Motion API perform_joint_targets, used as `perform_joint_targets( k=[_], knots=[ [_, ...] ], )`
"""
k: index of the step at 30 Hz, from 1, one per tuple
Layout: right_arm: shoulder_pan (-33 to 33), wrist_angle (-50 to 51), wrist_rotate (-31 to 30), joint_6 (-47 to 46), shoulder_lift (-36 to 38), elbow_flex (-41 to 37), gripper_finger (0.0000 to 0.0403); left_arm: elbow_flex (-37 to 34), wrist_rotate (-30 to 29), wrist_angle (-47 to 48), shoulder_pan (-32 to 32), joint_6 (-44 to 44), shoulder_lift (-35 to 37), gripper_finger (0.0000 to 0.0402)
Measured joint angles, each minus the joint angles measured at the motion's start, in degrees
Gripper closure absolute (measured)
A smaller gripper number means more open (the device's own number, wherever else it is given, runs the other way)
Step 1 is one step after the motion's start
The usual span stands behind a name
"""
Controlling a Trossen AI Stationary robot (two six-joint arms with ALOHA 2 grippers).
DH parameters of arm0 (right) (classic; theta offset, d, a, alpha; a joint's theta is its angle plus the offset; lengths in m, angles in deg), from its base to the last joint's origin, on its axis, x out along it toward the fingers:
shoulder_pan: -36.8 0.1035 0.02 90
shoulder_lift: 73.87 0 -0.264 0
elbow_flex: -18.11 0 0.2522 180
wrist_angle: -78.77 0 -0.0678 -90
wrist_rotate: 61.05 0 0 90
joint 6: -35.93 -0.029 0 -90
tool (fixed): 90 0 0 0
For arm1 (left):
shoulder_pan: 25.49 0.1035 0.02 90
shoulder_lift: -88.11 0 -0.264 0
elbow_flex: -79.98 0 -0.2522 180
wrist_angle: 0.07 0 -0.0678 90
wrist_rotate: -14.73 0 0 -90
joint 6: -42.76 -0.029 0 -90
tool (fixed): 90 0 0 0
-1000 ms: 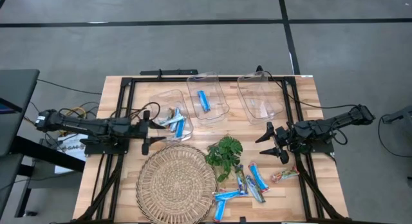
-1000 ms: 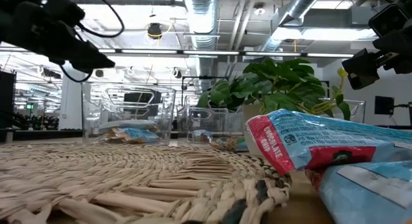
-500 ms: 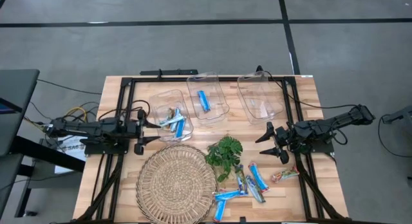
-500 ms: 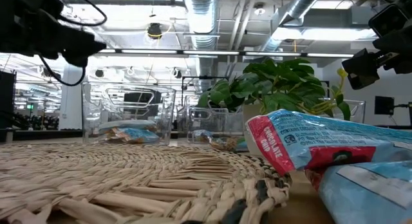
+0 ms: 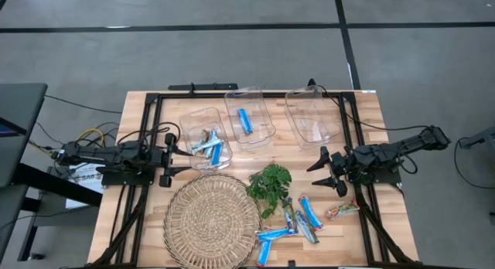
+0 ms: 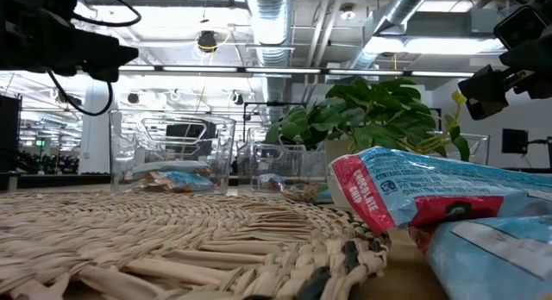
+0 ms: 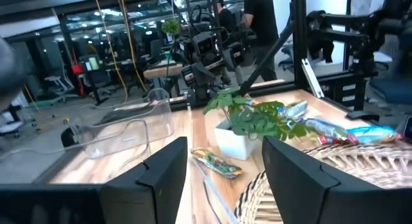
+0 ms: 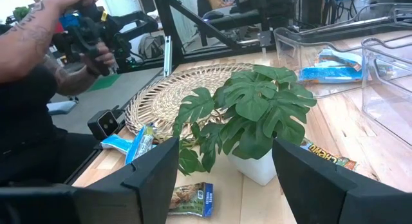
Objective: Pick and place Granola Bars by type
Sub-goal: Put the red granola bar into the right transparent bin
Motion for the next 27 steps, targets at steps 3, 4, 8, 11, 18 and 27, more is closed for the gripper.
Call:
perform_joint_targets(
  k=[3, 4, 8, 11, 18, 27],
  knots=[
    [-0.02, 0.00, 0.01, 0.00, 0.00, 0.00, 0.0159, -0.01, 0.00, 0.03, 0.00, 1.67, -0.08, 0.0206],
    [-0.01, 0.00, 0.01, 0.00, 0.00, 0.00, 0.0159, -0.02, 0.00, 0.01, 0.00, 1.84, -0.06, 0.0206],
    [-0.01, 0.00, 0.01, 0.00, 0.00, 0.00, 0.0159, -0.04, -0.02, 0.03, 0.00, 1.06, -0.07, 0.0206],
    [-0.01, 0.00, 0.00, 0.00, -0.01, 0.00, 0.0159, -0.07, -0.03, 0.03, 0.00, 0.99, -0.06, 0.0206],
    [0.00, 0.00, 0.01, 0.00, 0.00, 0.00, 0.0159, -0.11, -0.04, 0.06, 0.00, 1.19, -0.06, 0.0206],
    [-0.01, 0.00, 0.01, 0.00, -0.01, 0.00, 0.0159, -0.13, -0.09, 0.07, 0.00, 1.17, -0.06, 0.0206]
  ],
)
